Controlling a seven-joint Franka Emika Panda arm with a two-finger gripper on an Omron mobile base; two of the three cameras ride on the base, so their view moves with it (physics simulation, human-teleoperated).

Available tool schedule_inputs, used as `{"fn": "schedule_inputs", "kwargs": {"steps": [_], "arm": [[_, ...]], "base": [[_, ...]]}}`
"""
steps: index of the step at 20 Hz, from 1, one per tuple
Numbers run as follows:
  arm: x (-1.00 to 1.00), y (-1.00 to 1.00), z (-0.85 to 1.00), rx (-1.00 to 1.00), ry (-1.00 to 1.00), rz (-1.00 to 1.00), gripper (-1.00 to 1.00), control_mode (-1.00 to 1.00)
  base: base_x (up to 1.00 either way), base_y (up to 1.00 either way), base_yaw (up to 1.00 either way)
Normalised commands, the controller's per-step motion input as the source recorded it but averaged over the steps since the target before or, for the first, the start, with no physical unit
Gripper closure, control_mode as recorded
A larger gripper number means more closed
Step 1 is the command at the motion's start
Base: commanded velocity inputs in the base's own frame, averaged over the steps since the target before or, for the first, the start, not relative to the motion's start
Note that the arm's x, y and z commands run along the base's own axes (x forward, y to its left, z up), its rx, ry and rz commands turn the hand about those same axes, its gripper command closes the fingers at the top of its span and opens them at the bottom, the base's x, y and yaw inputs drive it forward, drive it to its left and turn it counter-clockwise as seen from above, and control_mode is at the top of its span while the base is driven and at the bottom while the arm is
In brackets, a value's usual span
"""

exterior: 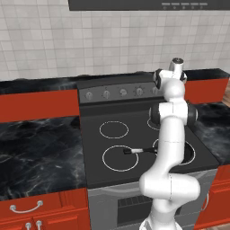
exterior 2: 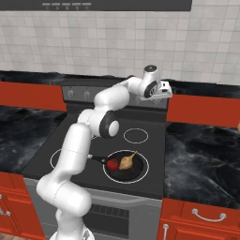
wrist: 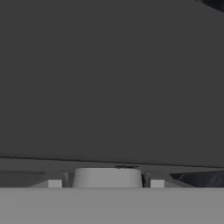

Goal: Place the pan on the front right burner on the stove. Then place the tomato and the onion in the pan and turn on the front right burner.

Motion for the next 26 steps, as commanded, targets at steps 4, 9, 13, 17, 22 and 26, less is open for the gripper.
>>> {"fn": "schedule_inputs", "kwargs": {"steps": [4,9,13,17,22,26], "arm": [[0.0,0.35,-0.37,-0.12,-0.01,0.0,1.0,-1.0],[0.0,0.49,-0.4,-0.07,0.0,0.01,1.0,-1.0],[0.0,0.84,-0.58,-0.18,-0.02,0.02,1.0,-1.0],[-0.01,0.94,-0.68,-0.22,-0.01,0.03,1.0,-1.0],[-0.41,0.85,-0.37,-0.2,-0.07,0.07,1.0,-1.0],[-0.81,0.78,0.0,-0.05,-0.03,0.09,1.0,-1.0]], "base": [[0.0,0.0,0.0],[0.0,0.0,0.0],[0.0,0.0,0.0],[0.0,0.0,0.0],[0.0,0.0,0.0],[0.0,0.0,0.0]]}}
